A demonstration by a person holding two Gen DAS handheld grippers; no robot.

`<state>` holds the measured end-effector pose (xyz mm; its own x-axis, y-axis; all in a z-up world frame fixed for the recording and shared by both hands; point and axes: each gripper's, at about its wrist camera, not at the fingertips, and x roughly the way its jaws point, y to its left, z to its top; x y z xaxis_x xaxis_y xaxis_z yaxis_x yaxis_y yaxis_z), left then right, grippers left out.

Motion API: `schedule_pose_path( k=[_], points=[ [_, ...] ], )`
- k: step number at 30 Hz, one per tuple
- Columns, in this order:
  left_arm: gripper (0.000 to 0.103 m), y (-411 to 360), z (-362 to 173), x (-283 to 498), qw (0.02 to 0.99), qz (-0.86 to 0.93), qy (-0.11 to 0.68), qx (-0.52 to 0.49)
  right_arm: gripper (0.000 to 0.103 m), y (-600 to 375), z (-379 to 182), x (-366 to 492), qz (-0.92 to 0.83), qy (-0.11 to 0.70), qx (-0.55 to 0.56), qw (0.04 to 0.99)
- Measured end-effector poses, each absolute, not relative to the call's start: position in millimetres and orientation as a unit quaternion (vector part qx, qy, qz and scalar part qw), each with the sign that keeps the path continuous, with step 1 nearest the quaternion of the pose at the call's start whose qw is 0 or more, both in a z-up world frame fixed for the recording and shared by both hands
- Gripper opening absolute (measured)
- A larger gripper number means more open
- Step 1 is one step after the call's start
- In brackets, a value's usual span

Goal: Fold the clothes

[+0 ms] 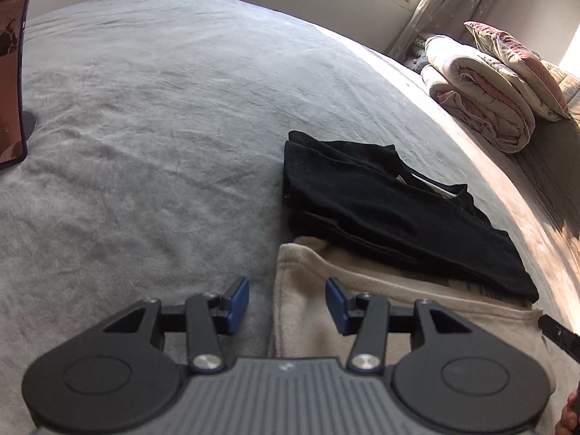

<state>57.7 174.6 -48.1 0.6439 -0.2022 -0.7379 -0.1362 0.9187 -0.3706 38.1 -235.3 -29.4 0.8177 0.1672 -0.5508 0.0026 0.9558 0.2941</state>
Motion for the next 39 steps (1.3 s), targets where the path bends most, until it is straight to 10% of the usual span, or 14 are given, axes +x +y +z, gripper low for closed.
schedule_pose_path(
  k=[24, 28, 31, 39],
  points=[
    [0.055, 227, -88, 21, 0.720, -0.099, 0.536, -0.430, 0.060, -317, -50, -14, 0.068, 0.446, 0.434, 0.780],
    [0.039, 216, -88, 18, 0.742, -0.084, 0.511, -0.427, 0.051, -308, -55, -3, 0.073, 0.436, 0.442, 0.780],
    [0.012, 217, -90, 21, 0.738, -0.080, 0.515, -0.429, 0.017, -310, -59, 3, 0.068, 0.442, 0.448, 0.774],
    [0.009, 235, -85, 22, 0.703, -0.119, 0.473, -0.518, 0.015, -329, -45, -2, 0.100, 0.407, 0.508, 0.752]
  ],
)
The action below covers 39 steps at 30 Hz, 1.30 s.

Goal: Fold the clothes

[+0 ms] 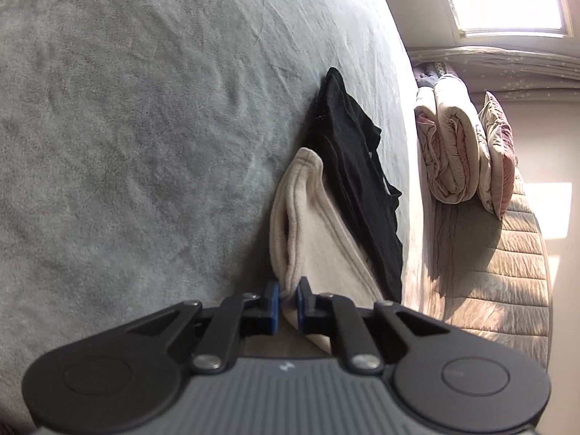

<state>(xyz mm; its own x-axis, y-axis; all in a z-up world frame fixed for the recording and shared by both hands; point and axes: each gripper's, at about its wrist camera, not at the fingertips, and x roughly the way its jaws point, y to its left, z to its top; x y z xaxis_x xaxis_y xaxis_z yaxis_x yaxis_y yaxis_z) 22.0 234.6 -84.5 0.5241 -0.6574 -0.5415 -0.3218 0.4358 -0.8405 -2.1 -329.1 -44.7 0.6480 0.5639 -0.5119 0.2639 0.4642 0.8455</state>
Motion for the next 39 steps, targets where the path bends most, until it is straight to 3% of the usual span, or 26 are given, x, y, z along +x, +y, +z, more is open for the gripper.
schedule_pose_path(
  k=[6, 16, 25, 29, 30, 32, 34, 35, 39],
  points=[
    [0.008, 239, -63, 36, 0.687, -0.131, 0.412, -0.583, 0.014, -333, -21, 18, 0.120, 0.364, 0.553, 0.740],
    [0.008, 235, -40, 98, 0.710, -0.115, 0.357, -0.596, 0.014, -332, -8, 88, 0.114, 0.312, 0.595, 0.732],
    [0.009, 230, -72, 176, 0.722, -0.059, 0.374, -0.580, 0.015, -334, -35, 159, 0.071, 0.319, 0.600, 0.730],
    [0.011, 226, -88, 197, 0.723, -0.045, 0.390, -0.568, 0.020, -339, -57, 171, 0.055, 0.319, 0.630, 0.706],
    [0.013, 227, -89, 199, 0.724, -0.046, 0.389, -0.568, 0.020, -341, -59, 172, 0.055, 0.323, 0.627, 0.707],
    [0.031, 229, -84, 199, 0.735, -0.053, 0.374, -0.563, 0.022, -343, -59, 175, 0.056, 0.327, 0.620, 0.711],
    [0.042, 233, -77, 198, 0.754, -0.060, 0.362, -0.545, 0.033, -346, -51, 173, 0.063, 0.316, 0.603, 0.730],
    [0.044, 235, -73, 197, 0.766, -0.065, 0.357, -0.531, 0.039, -348, -46, 172, 0.065, 0.312, 0.592, 0.740],
    [0.050, 229, -61, 199, 0.829, -0.067, 0.356, -0.427, 0.041, -343, -30, 173, 0.055, 0.311, 0.508, 0.801]
  ],
)
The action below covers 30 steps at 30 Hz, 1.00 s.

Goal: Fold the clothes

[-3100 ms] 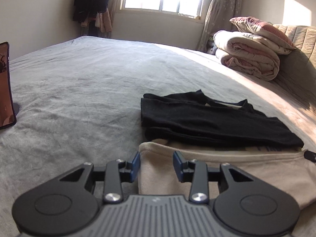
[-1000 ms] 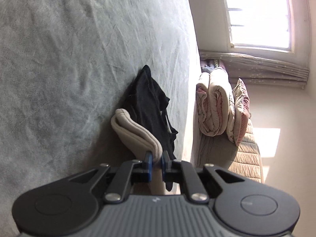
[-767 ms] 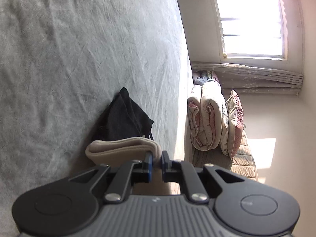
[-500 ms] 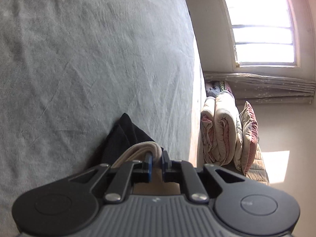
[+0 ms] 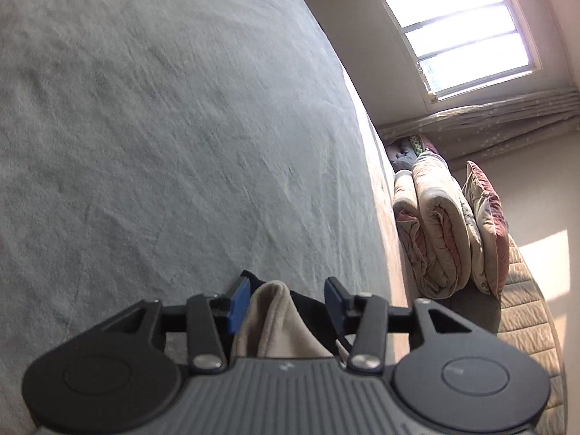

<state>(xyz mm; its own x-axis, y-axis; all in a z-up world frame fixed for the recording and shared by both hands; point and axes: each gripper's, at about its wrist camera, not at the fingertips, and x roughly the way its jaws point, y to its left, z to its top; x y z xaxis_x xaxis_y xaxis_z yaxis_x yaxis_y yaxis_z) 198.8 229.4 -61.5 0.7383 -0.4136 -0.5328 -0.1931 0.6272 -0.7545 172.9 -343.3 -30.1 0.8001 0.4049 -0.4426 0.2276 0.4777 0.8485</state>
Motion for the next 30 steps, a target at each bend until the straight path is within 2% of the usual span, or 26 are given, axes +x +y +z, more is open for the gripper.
schedule_pose_path(
  k=[4, 7, 9, 10, 11, 12, 13, 14, 17, 23, 30],
  points=[
    [0.050, 212, -57, 204, 0.873, -0.075, 0.352, -0.331, 0.044, -323, -26, 179, 0.059, 0.321, 0.415, 0.849],
    [0.048, 199, -56, 207, 0.894, -0.079, 0.346, -0.273, 0.054, -300, -30, 188, 0.056, 0.327, 0.349, 0.876],
    [0.046, 191, -56, 208, 0.904, -0.080, 0.346, -0.240, 0.054, -285, -36, 193, 0.048, 0.328, 0.309, 0.892],
    [0.040, 187, -56, 210, 0.907, -0.079, 0.348, -0.224, 0.054, -278, -39, 195, 0.048, 0.326, 0.286, 0.900],
    [0.025, 183, -57, 210, 0.910, -0.077, 0.350, -0.209, 0.052, -270, -41, 196, 0.047, 0.323, 0.261, 0.909],
    [0.016, 179, -57, 210, 0.912, -0.074, 0.352, -0.197, 0.048, -263, -42, 195, 0.043, 0.315, 0.231, 0.919],
    [0.007, 175, -57, 210, 0.914, -0.071, 0.354, -0.185, 0.034, -256, -43, 193, 0.040, 0.307, 0.200, 0.930],
    [0.007, 173, -56, 207, 0.919, -0.068, 0.345, -0.176, 0.025, -249, -43, 190, 0.036, 0.297, 0.169, 0.939],
    [0.006, 162, -49, 198, 0.938, -0.060, 0.302, -0.155, 0.017, -234, -43, 179, 0.027, 0.258, 0.091, 0.962],
    [0.006, 161, -31, 193, 0.957, -0.043, 0.238, -0.162, 0.016, -233, -28, 177, 0.006, 0.185, 0.052, 0.981],
    [0.006, 148, -52, 230, 0.952, -0.006, 0.274, -0.135, 0.016, -230, -34, 210, -0.014, 0.205, 0.046, 0.978]
  ],
)
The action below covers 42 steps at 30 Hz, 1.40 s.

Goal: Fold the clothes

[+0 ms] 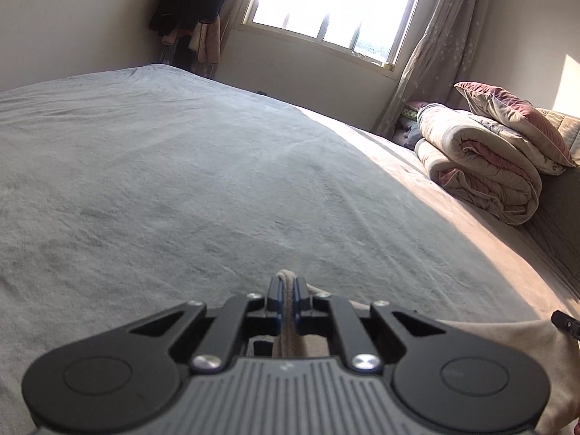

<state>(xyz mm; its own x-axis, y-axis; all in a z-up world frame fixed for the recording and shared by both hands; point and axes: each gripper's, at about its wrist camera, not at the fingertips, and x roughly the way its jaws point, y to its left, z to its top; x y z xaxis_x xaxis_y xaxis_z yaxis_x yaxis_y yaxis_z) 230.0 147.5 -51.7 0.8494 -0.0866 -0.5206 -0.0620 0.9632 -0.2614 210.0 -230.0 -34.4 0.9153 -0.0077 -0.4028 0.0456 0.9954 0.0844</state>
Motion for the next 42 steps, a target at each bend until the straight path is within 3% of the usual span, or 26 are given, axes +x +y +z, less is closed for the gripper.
schedule_pose_path(
  k=[7, 10, 11, 12, 13, 16, 21, 26, 34, 42],
  points=[
    [0.009, 133, -76, 243, 0.952, 0.010, 0.297, -0.078, 0.016, -227, -62, 233, -0.028, 0.273, 0.028, 0.961],
    [0.019, 136, -70, 241, 0.949, 0.007, 0.304, -0.081, 0.017, -226, -60, 234, -0.020, 0.285, 0.020, 0.958],
    [0.025, 139, -67, 239, 0.947, 0.008, 0.308, -0.087, 0.024, -227, -57, 232, -0.014, 0.287, 0.023, 0.958],
    [0.036, 144, -62, 236, 0.945, 0.014, 0.311, -0.100, 0.028, -229, -54, 231, -0.010, 0.289, 0.028, 0.957],
    [0.040, 150, -57, 232, 0.943, 0.017, 0.313, -0.114, 0.037, -233, -50, 228, -0.010, 0.288, 0.039, 0.957],
    [0.043, 169, -43, 218, 0.931, 0.006, 0.327, -0.164, 0.050, -251, -37, 214, -0.006, 0.286, 0.095, 0.954],
    [0.045, 192, -29, 189, 0.893, -0.003, 0.387, -0.231, 0.051, -278, -26, 183, -0.001, 0.314, 0.186, 0.931],
    [0.065, 213, -26, 151, 0.839, -0.021, 0.422, -0.343, 0.052, -293, -16, 137, 0.009, 0.330, 0.273, 0.903],
    [0.068, 183, -62, 122, 0.772, -0.050, 0.447, -0.449, 0.057, -280, -24, 88, 0.040, 0.347, 0.386, 0.854],
    [0.064, 153, -105, 114, 0.735, -0.002, 0.357, -0.576, 0.057, -261, -64, 102, -0.001, 0.321, 0.485, 0.813]
  ],
)
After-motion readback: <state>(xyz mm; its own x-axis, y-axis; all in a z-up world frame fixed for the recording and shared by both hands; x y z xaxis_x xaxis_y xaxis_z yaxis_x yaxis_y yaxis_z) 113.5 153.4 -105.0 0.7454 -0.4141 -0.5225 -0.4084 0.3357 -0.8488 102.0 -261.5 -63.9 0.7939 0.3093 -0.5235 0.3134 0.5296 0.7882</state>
